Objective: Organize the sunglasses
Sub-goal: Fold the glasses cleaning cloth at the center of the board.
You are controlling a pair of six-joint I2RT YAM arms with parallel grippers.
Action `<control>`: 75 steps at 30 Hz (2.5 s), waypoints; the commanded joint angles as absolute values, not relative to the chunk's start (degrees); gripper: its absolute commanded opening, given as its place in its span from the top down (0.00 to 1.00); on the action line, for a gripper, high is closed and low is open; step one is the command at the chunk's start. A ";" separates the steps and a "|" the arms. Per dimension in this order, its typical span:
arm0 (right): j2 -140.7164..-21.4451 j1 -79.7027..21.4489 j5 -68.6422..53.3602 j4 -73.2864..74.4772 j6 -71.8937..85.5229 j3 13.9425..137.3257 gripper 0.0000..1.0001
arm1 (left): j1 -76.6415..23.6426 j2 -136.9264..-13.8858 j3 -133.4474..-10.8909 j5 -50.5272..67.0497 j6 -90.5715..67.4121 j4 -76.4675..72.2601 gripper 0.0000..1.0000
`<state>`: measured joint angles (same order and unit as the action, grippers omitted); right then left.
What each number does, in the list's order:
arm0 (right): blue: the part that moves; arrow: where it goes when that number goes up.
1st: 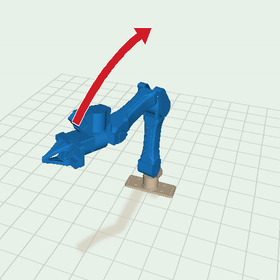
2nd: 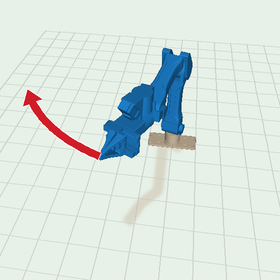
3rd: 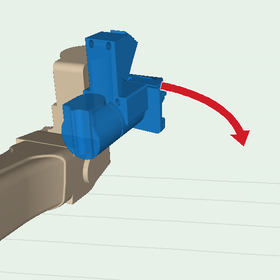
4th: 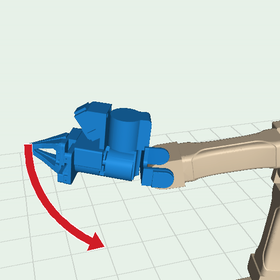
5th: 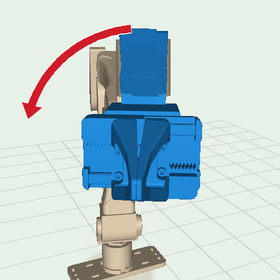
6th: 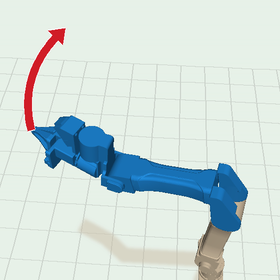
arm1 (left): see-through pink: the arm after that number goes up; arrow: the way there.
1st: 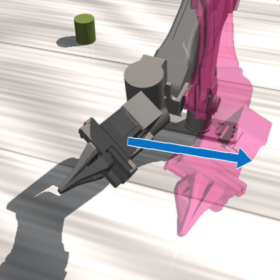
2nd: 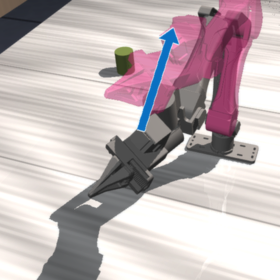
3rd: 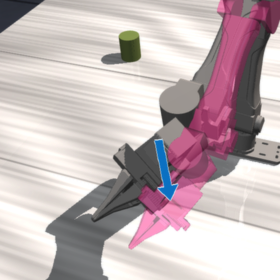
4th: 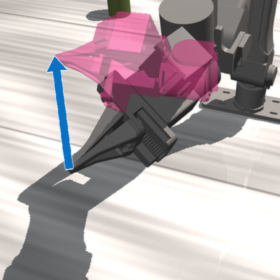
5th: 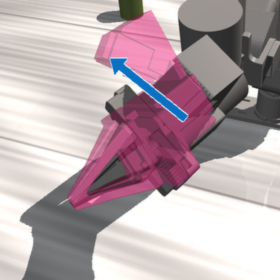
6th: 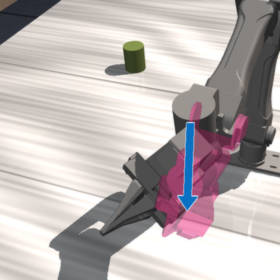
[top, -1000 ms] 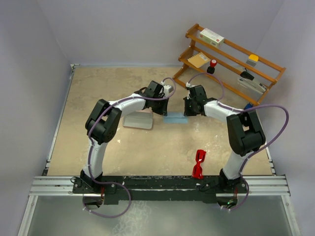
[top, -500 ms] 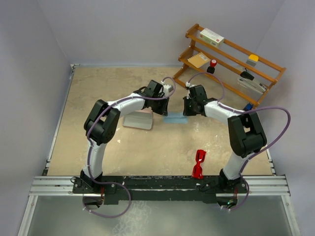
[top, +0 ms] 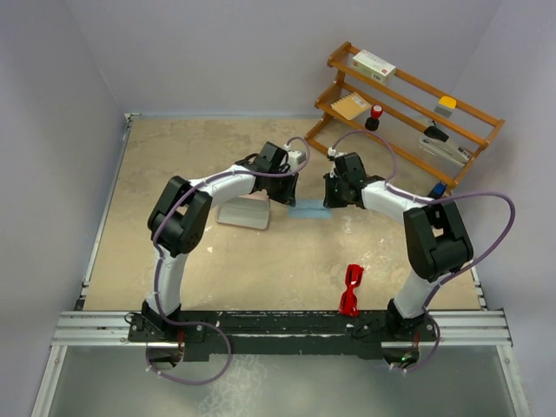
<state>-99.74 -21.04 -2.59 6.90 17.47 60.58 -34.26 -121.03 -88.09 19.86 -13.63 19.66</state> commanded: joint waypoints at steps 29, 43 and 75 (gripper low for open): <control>-93.48 -23.03 -1.23 5.25 18.98 55.21 0.86 | -35.33 -115.46 -84.85 21.18 -12.01 19.02 0.88; -90.34 -23.03 1.80 5.66 19.98 54.10 0.86 | -35.60 -114.86 -84.64 20.74 -12.13 19.14 0.87; -89.74 -23.05 2.55 4.33 21.83 54.50 0.76 | -38.29 -114.70 -84.15 5.41 -29.03 17.34 0.74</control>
<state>-90.35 -22.83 3.07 6.26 21.32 53.98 -36.84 -117.47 -84.47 8.36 -26.26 18.39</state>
